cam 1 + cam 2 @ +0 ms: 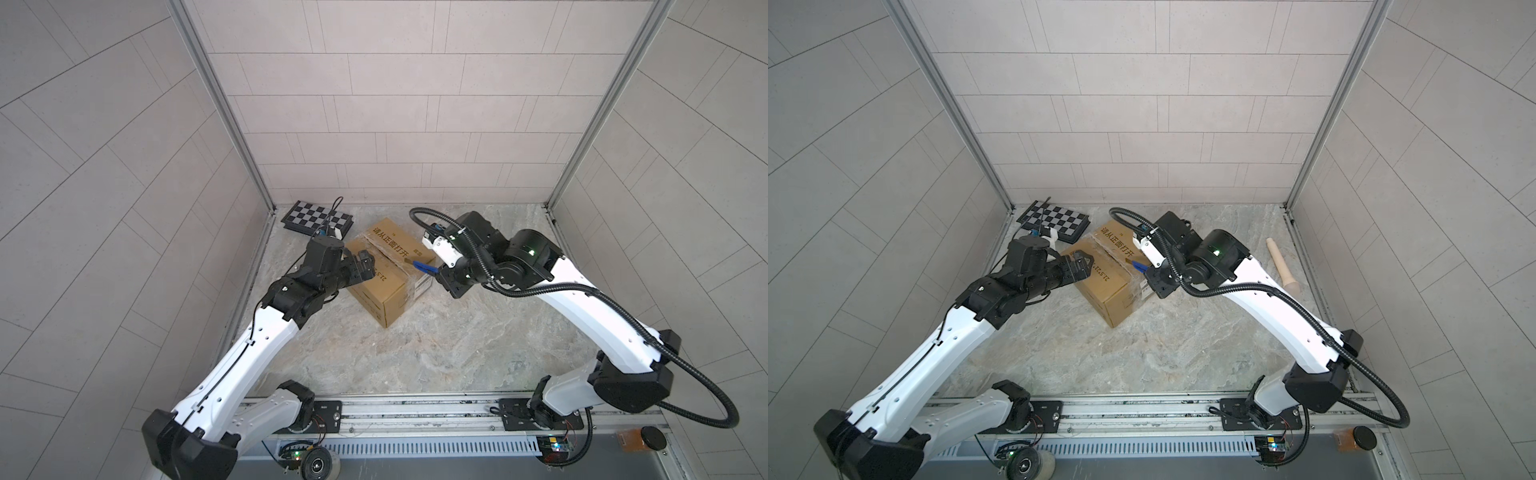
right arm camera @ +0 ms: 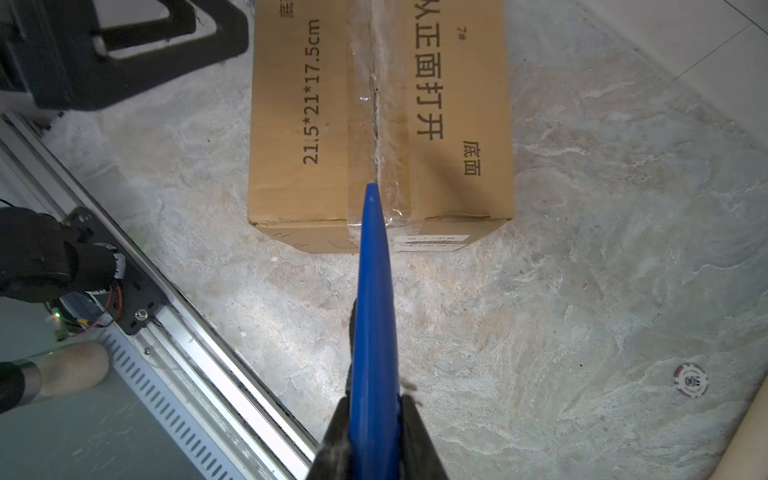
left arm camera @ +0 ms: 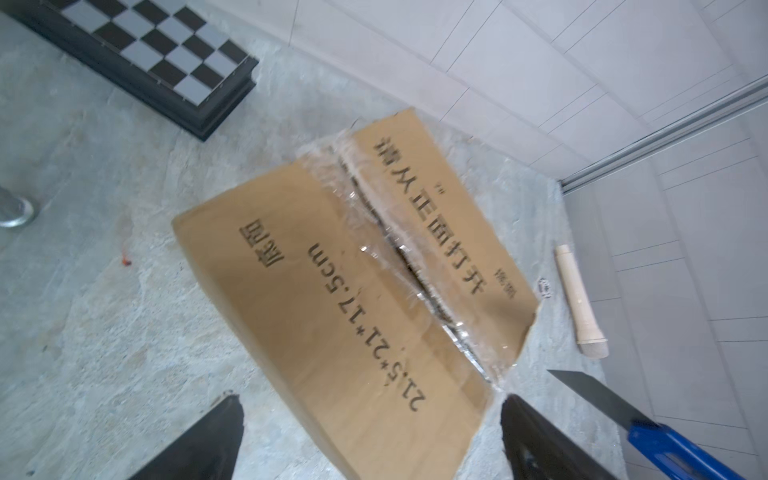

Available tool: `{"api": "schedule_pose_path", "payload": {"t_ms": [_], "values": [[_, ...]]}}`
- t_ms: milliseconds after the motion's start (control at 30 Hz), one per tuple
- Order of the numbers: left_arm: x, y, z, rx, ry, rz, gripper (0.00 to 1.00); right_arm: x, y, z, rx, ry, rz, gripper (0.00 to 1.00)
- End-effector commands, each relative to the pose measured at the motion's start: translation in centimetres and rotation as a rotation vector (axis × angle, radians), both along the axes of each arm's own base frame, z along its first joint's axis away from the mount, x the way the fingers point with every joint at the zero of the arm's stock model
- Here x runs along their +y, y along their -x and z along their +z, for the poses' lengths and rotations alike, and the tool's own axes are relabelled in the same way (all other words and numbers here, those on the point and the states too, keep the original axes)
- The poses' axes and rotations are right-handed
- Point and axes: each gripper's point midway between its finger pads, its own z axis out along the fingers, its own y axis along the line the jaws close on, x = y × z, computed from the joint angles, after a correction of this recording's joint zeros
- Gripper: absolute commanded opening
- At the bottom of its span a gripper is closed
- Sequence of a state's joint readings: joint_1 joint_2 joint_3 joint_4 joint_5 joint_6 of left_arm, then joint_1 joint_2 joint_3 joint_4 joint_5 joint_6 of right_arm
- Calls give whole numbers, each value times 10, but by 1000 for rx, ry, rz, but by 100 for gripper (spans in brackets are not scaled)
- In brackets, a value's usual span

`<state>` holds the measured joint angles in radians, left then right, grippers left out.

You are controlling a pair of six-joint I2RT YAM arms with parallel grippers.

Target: Unpack the express box

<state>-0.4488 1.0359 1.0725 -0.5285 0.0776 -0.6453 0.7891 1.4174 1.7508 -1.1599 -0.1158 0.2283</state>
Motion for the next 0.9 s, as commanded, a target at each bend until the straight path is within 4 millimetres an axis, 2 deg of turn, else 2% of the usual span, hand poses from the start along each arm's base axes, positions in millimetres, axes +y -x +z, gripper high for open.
{"api": "schedule_pose_path", "payload": {"t_ms": [0, 67, 167, 333, 567, 733, 867], "values": [[-29, -3, 39, -159, 102, -163, 99, 13, -6, 23, -35, -227, -41, 0], [-49, -1, 57, -240, 189, -269, 98, 15, -8, 28, -46, -327, -64, 0], [-74, 5, 73, -316, 291, -404, 94, 15, -14, 40, -86, -483, -114, 0], [-100, 13, 91, -376, 437, -554, 88, 12, -25, 55, -121, -713, -183, 0], [-115, 17, 97, -394, 509, -621, 87, 21, -25, 74, -149, -856, -138, 0], [-124, 19, 116, -435, 565, -667, 85, 35, -20, 80, -120, -941, -62, 0], [-130, 18, 126, -451, 585, -694, 76, 40, -18, 78, -101, -955, -39, 0]]}}
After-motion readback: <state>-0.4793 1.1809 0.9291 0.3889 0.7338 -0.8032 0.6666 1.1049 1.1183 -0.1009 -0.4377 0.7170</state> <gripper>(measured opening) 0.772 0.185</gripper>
